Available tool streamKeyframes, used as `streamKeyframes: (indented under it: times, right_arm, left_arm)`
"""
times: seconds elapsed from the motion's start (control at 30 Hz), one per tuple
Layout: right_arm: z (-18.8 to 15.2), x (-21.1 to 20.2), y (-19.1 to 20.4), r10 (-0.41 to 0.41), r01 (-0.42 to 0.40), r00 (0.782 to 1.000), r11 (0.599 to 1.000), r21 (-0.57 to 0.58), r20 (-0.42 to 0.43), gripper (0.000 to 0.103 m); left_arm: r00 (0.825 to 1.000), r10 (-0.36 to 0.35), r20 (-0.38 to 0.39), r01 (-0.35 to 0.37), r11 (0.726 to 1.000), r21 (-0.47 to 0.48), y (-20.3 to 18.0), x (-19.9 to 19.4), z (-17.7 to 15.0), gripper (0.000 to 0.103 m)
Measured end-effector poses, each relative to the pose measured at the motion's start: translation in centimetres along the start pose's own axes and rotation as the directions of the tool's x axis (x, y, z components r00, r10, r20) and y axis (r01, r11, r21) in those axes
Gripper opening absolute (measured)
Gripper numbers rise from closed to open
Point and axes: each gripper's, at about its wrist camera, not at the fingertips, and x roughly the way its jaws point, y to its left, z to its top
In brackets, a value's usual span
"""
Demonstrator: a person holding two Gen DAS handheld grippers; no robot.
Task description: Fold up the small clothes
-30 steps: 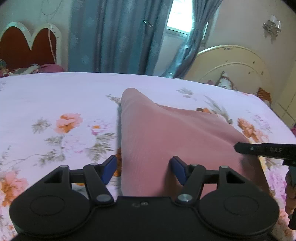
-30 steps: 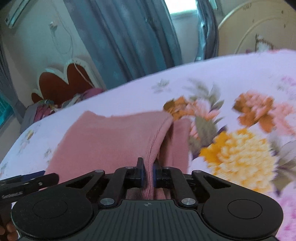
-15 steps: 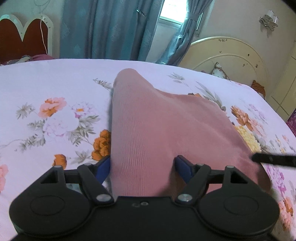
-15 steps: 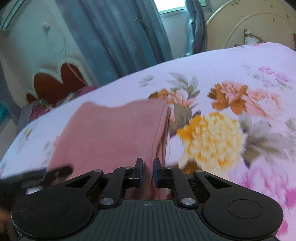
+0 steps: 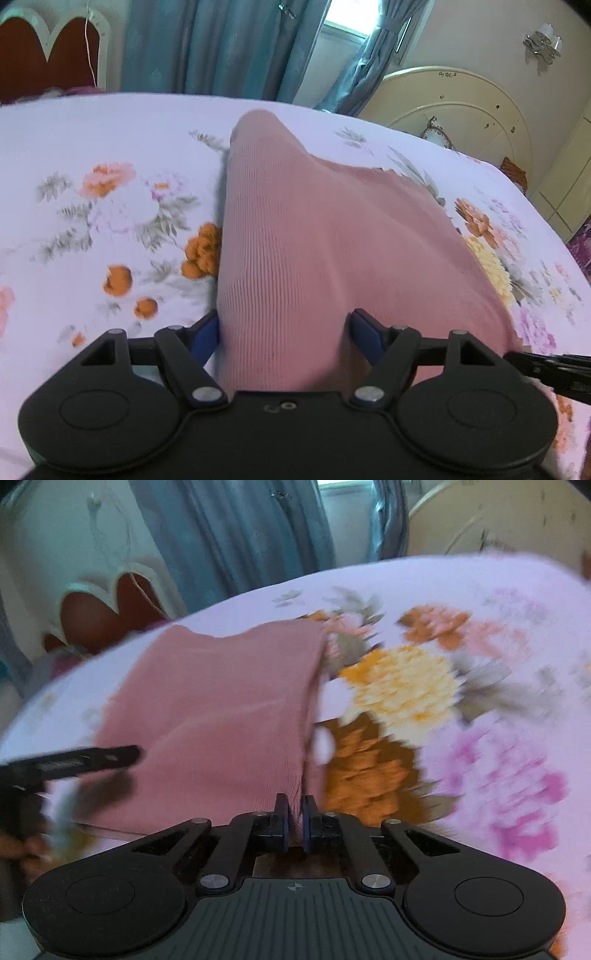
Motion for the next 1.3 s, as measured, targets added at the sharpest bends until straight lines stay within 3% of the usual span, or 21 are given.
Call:
streamKeyframes:
  times: [0.13, 0.23, 0.4, 0.57, 0.9, 1.07, 1.3]
  right_arm:
    - [0.3, 0.3, -0.2, 0.021, -0.021, 0.999, 1.0, -0.014, -0.025, 0.003]
    - [1.4, -1.2, 0.0, 0.034, -0.033, 0.999, 0.999, -0.024, 0.029, 0.003]
    - [4.8, -2.3, 1.0, 0.05, -0.046, 0.989, 0.998, -0.032, 0.136, 0.003]
    - [8.6, 0.7, 2.4, 0.031, -0.024, 0.982, 0.999, -0.039, 0.184, 0.003]
    - [13.0, 9.4, 4.0, -0.006, 0.009, 0.988, 1.0, -0.021, 0.154, 0.003]
    - [13.1, 13.0, 2.4, -0.119, 0.122, 0.984, 0.992, -0.016, 0.135, 0.003]
    - [13.1, 13.6, 2.6, -0.127, 0.14, 0.977, 0.988, -0.063, 0.172, 0.003]
  left_arm:
    - [1.0, 0.006, -0.007, -0.006, 1.0, 0.026, -0.5, -0.1, -0.3, 0.074]
    - [1.0, 0.009, -0.003, -0.008, 1.0, 0.016, -0.3, -1.0, 0.5, 0.071]
    - [0.997, 0.014, 0.081, -0.018, 0.999, 0.05, -0.6, -2.6, 3.0, 0.07]
    - [0.993, 0.008, 0.114, -0.018, 0.996, 0.084, -1.4, -0.7, 6.1, 0.052]
    - [0.987, 0.054, 0.151, -0.072, 0.991, 0.115, -0.8, 4.4, 9.3, 0.051]
    - [0.988, 0.071, 0.134, -0.083, 0.992, 0.091, 0.5, 6.3, 8.7, 0.054]
    - [0.984, 0.085, 0.157, -0.099, 0.991, 0.086, 0.5, 6.3, 8.9, 0.056]
